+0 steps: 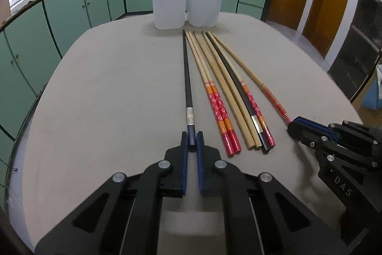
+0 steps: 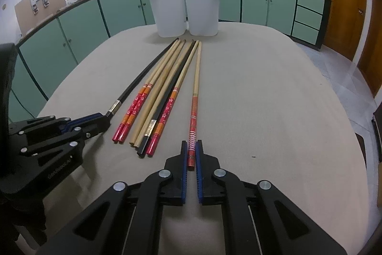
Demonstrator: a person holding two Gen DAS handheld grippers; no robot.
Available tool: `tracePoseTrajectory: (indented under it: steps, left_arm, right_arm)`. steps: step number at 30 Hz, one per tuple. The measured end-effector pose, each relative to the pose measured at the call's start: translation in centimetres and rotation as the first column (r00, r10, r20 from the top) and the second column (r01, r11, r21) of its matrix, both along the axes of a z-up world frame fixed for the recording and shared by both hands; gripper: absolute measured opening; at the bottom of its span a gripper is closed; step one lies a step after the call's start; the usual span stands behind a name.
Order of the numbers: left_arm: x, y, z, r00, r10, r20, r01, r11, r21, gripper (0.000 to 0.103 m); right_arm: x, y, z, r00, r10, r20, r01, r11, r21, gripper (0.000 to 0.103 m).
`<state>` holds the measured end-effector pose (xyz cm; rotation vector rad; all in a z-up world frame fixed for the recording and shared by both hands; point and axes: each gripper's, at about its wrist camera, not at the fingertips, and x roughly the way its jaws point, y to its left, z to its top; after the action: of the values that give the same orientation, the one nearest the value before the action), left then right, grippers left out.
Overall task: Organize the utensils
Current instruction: 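Close the left gripper on a black chopstick beside the bundle, then lift both chopsticks, lower them into the white cup and open both grippers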
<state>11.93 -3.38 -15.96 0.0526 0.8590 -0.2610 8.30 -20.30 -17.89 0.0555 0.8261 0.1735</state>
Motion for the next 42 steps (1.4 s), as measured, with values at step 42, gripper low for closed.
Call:
tracePoseTrajectory:
  steps: [42]
  left_arm:
    - [6.5,2.5,19.9,0.915,-0.008,0.403,0.054,0.993,-0.103,0.006]
  right_arm:
    - [9.8,-4.8,20.9,0.950,0.110,0.292,-0.114,0.993,-0.005,0.006]
